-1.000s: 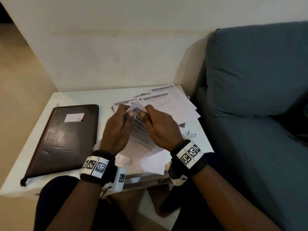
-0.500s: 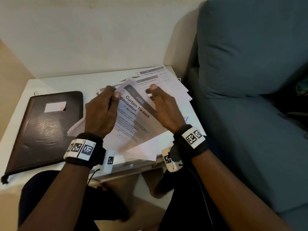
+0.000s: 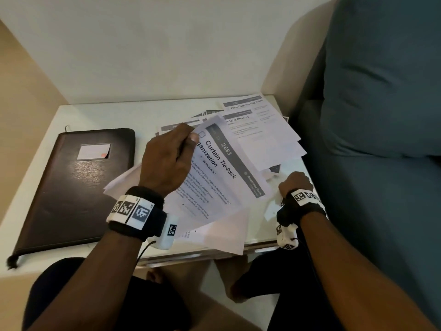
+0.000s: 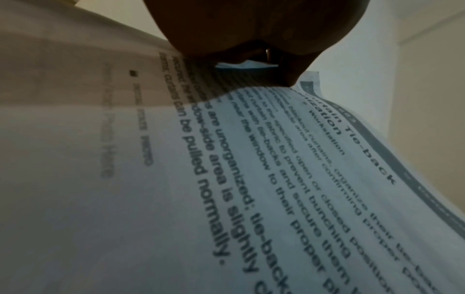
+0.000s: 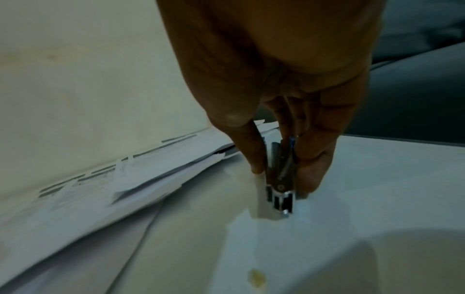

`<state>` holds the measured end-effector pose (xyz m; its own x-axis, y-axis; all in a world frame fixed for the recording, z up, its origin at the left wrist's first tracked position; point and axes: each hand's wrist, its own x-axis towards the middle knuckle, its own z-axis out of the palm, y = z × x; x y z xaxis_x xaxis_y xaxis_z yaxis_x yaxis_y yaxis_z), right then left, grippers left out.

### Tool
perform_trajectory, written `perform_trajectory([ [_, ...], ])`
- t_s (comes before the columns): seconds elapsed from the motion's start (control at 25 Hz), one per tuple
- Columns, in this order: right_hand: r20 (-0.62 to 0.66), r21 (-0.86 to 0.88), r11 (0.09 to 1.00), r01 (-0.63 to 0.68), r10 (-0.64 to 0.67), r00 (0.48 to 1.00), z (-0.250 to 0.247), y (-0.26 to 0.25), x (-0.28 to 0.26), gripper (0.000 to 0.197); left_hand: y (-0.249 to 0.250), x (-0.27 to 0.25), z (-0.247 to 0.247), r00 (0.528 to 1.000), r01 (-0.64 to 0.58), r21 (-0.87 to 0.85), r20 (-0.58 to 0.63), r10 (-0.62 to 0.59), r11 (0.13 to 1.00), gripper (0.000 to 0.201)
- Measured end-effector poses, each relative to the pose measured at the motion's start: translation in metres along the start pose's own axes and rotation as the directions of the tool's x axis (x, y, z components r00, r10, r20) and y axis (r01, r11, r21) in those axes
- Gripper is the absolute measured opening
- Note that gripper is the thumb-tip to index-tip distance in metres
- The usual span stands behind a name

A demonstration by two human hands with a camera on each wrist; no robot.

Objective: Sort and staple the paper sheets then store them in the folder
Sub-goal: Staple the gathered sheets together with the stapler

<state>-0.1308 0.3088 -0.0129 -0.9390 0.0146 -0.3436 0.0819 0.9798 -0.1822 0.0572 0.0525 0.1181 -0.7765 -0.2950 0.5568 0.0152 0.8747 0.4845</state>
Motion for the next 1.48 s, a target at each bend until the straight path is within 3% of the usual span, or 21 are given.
perform_trajectory([
  [0.12,-0.015,0.328,0.945,0.003,0.002,1.0,-0.016,-0.002,-0.009,0.031,-0.002,0.004,-0.007,1.0,-0.027,-0.022,0.01,0.027,0.999,0.03],
  [0.16,-0.028,0.532,0.846,0.034,-0.023,0.999,-0.027,-0.007,-0.019,0.027,-0.001,0.004,-0.01,0.999,-0.046,-0.031,0.008,0.046,0.998,0.028],
  [0.24,-0.013,0.864,0.5,0.063,-0.103,0.995,-0.059,-0.026,-0.057,0.022,0.004,0.005,-0.021,0.997,-0.08,-0.054,0.009,0.081,0.995,0.025],
  [0.32,0.044,0.977,0.21,0.017,-0.281,0.959,-0.097,-0.044,-0.106,0.031,0.012,0.004,-0.035,0.995,-0.099,-0.076,0.022,0.101,0.992,0.028],
  [0.4,0.065,0.997,0.076,-0.032,-0.485,0.872,-0.127,-0.053,-0.15,0.038,0.02,0.001,-0.05,0.993,-0.106,-0.126,0.043,0.112,0.986,0.03],
  [0.48,0.031,0.995,0.094,0.035,-0.62,0.784,-0.144,-0.057,-0.185,0.035,0.03,-0.005,-0.065,0.992,-0.072,-0.215,0.084,0.092,0.974,0.031],
  [0.56,-0.067,0.955,0.163,0.246,-0.69,0.721,-0.151,-0.059,-0.213,0.021,0.044,-0.011,-0.08,0.989,-0.036,-0.293,0.125,0.075,0.956,0.031],
  [0.68,-0.142,0.929,0.118,0.351,-0.761,0.633,-0.157,-0.06,-0.246,0.02,0.062,-0.016,-0.103,0.989,0.001,-0.281,0.145,0.041,0.96,0.021],
  [0.76,-0.119,0.956,0.085,0.281,-0.762,0.637,-0.153,-0.059,-0.256,0.025,0.067,-0.018,-0.107,0.986,0.029,-0.276,0.168,0.019,0.961,0.016],
  [0.84,-0.105,0.977,0.045,0.207,-0.747,0.656,-0.155,-0.059,-0.267,0.026,0.076,-0.019,-0.116,0.988,0.013,-0.248,0.153,0.026,0.969,0.025],
  [1.0,-0.087,0.993,-0.014,0.119,-0.763,0.641,-0.153,-0.059,-0.277,0.03,0.088,-0.019,-0.121,0.994,0.014,-0.26,0.105,0.014,0.966,0.02],
  [1.16,-0.119,0.961,0.086,0.262,-0.73,0.673,-0.161,-0.052,-0.267,0.026,0.092,-0.019,-0.13,0.991,-0.015,-0.308,0.122,0.055,0.951,0.021],
  [1.32,-0.079,0.943,0.17,0.287,-0.722,0.687,-0.166,-0.035,-0.254,0.04,0.094,-0.017,-0.136,0.976,-0.073,-0.277,0.177,0.125,0.958,0.023],
  [1.4,-0.094,0.907,0.213,0.362,-0.738,0.668,-0.166,-0.031,-0.252,0.044,0.093,-0.016,-0.136,0.975,-0.09,-0.273,0.174,0.141,0.958,0.021],
  [1.48,-0.121,0.89,0.202,0.408,-0.76,0.639,-0.166,-0.03,-0.253,0.033,0.094,-0.015,-0.135,0.973,-0.105,-0.274,0.17,0.156,0.956,0.019],
])
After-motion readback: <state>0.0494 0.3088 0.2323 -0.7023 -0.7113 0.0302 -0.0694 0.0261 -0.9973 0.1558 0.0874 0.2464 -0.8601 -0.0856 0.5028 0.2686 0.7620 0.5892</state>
